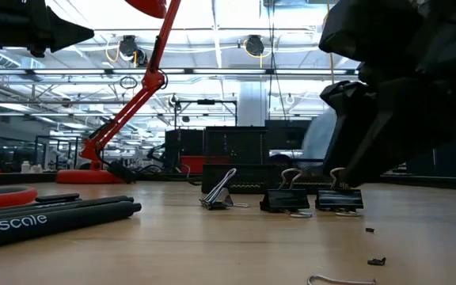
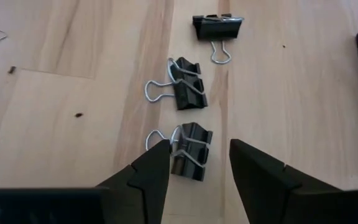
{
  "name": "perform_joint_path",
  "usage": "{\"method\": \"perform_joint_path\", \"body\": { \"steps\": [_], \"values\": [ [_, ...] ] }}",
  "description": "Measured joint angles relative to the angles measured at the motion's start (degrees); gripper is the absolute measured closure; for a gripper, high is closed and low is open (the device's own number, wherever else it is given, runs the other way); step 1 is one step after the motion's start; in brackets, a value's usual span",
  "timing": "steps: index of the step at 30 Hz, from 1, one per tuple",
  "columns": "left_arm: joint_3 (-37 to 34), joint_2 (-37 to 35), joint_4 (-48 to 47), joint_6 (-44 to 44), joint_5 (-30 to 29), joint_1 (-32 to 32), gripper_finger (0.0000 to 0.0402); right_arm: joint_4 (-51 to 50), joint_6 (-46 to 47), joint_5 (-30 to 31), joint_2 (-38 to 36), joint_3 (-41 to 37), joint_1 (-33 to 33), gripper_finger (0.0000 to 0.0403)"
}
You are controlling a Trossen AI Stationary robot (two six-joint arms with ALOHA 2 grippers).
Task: Pick and place office supplies into organizer
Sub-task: Put the right black binder clip into the black desk organizer
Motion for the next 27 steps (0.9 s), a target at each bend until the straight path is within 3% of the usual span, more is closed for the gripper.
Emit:
{"method": "perform_joint_path", "body": {
  "steps": [9, 14, 22, 27],
  "values": [
    [0.0, 0.0, 0.0, 0.0, 0.0, 0.0, 0.0355, 3.2, -0.4, 0.0, 0.0, -1.3, 0.0, 0.0258],
    [0.0, 0.0, 0.0, 0.0, 0.0, 0.0, 0.0355, 3.2, -0.7, 0.0, 0.0, -1.3, 0.0, 0.0297],
    [0.0, 0.0, 0.0, 0.0, 0.0, 0.0, 0.0355, 3.5, -2.9, 0.6, -0.1, -1.3, 0.0, 0.0393],
    [0.0, 0.0, 0.0, 0.0, 0.0, 0.0, 0.0355, 4.3, -4.4, 0.2, -0.1, -1.2, -0.7, 0.0392]
  ]
}}
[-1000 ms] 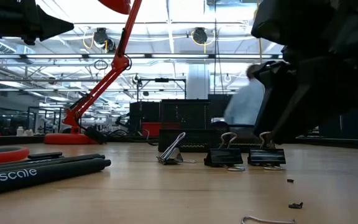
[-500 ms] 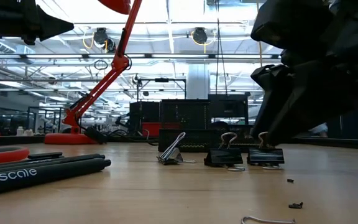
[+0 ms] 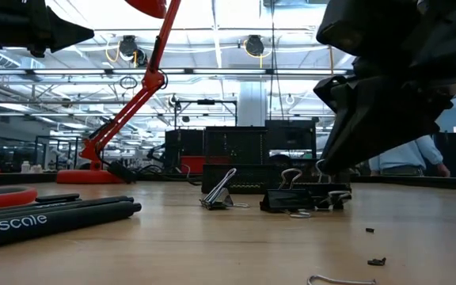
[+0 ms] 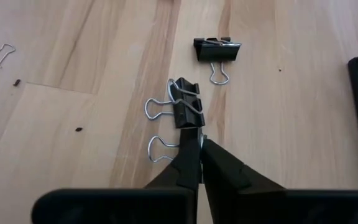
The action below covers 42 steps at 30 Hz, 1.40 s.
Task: Pick and place office supplies into organizer
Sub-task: Put the right black binder clip into the black desk organizer
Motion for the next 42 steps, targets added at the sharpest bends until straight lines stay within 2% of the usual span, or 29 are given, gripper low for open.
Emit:
{"method": "perform_joint_path", "body": {
  "steps": [10, 18, 27, 32, 38, 42],
  "values": [
    [0.0, 0.0, 0.0, 0.0, 0.0, 0.0, 0.0355, 1.2, -9.4, 0.5, -3.2, 2.0, -3.0, 0.04],
    [0.0, 0.0, 0.0, 0.0, 0.0, 0.0, 0.0355, 3.4, -17.8, 12.5, -7.0, 3.7, -5.2, 0.0401],
    [0.0, 0.0, 0.0, 0.0, 0.0, 0.0, 0.0355, 7.1, -23.9, 13.7, -5.7, 3.7, -14.2, 0.0401],
    [0.0, 0.0, 0.0, 0.0, 0.0, 0.0, 0.0355, 7.5, -27.2, 10.1, -5.7, 3.7, -18.1, 0.0401],
    [0.0, 0.0, 0.0, 0.0, 0.0, 0.0, 0.0355, 6.4, -27.3, -2.5, -5.6, 3.7, -21.9, 0.0401],
    [0.0, 0.0, 0.0, 0.0, 0.0, 0.0, 0.0355, 4.1, -26.3, -2.9, -4.3, 3.6, -22.4, 0.0401]
  ]
}}
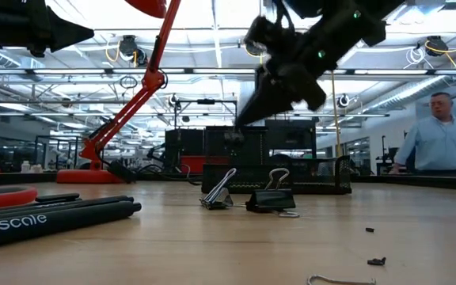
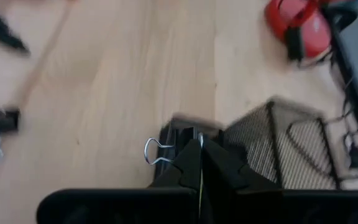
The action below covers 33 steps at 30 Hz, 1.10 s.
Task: Pick and place office supplies into organizer
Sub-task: Put the right black binder clip into the black desk organizer
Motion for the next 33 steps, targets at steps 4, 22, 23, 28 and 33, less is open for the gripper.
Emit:
{"method": "perform_joint_path", "body": {
  "steps": [4, 22, 23, 28, 33],
  "values": [
    [0.0, 0.0, 0.0, 0.0, 0.0, 0.0, 0.0355, 0.5, 0.1, 2.7, 1.7, 0.0, 0.0, 0.0401],
    [0.0, 0.0, 0.0, 0.0, -0.4, 0.0, 0.0355, -0.5, 5.6, 7.2, 4.5, 0.0, -0.2, 0.0401],
    [0.0, 0.0, 0.0, 0.0, -0.4, 0.0, 0.0355, -1.2, 5.8, 7.2, 4.5, 0.0, -0.2, 0.0401],
    [0.0, 0.0, 0.0, 0.7, -0.4, 0.0, 0.0355, -4.4, 6.0, 7.5, 4.5, 0.0, -0.2, 0.0401],
    [0.0, 0.0, 0.0, 1.4, -0.4, 0.0, 0.0355, -3.5, 6.1, 7.5, 4.5, 0.0, -0.2, 0.04]
  ]
}}
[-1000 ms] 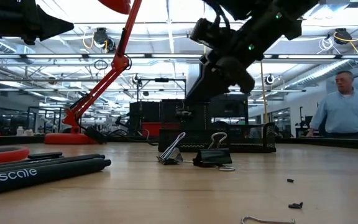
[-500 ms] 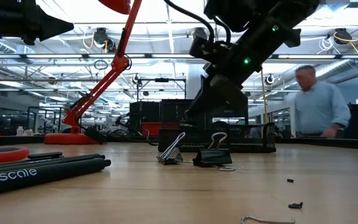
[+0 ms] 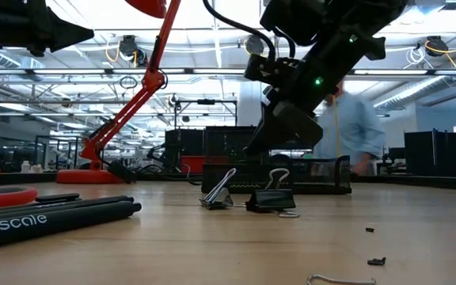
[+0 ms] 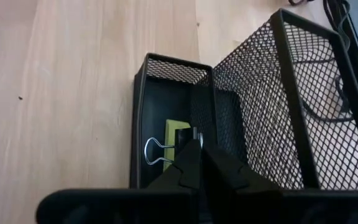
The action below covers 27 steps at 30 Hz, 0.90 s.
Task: Pick and place office supplies into organizer
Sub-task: Put the right black binder clip into the black desk organizer, then put the left black binder clip into the black desk organizer
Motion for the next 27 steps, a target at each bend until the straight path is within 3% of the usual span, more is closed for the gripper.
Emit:
{"method": "perform_joint_path", "body": {
  "steps": [6, 19, 27],
  "values": [
    [0.0, 0.0, 0.0, 0.0, 0.0, 0.0, 0.0355, 0.0, 1.4, -0.2, 0.0, 0.0, 0.0, 0.0395],
    [0.0, 0.0, 0.0, 0.1, 0.0, 0.0, 0.0355, 0.7, 2.9, -0.1, 0.0, 0.0, -0.1, 0.0339],
    [0.0, 0.0, -0.1, 0.1, 0.0, 0.0, 0.0355, 3.5, -0.9, 0.1, -4.7, 0.0, 2.1, 0.0325]
  ]
}}
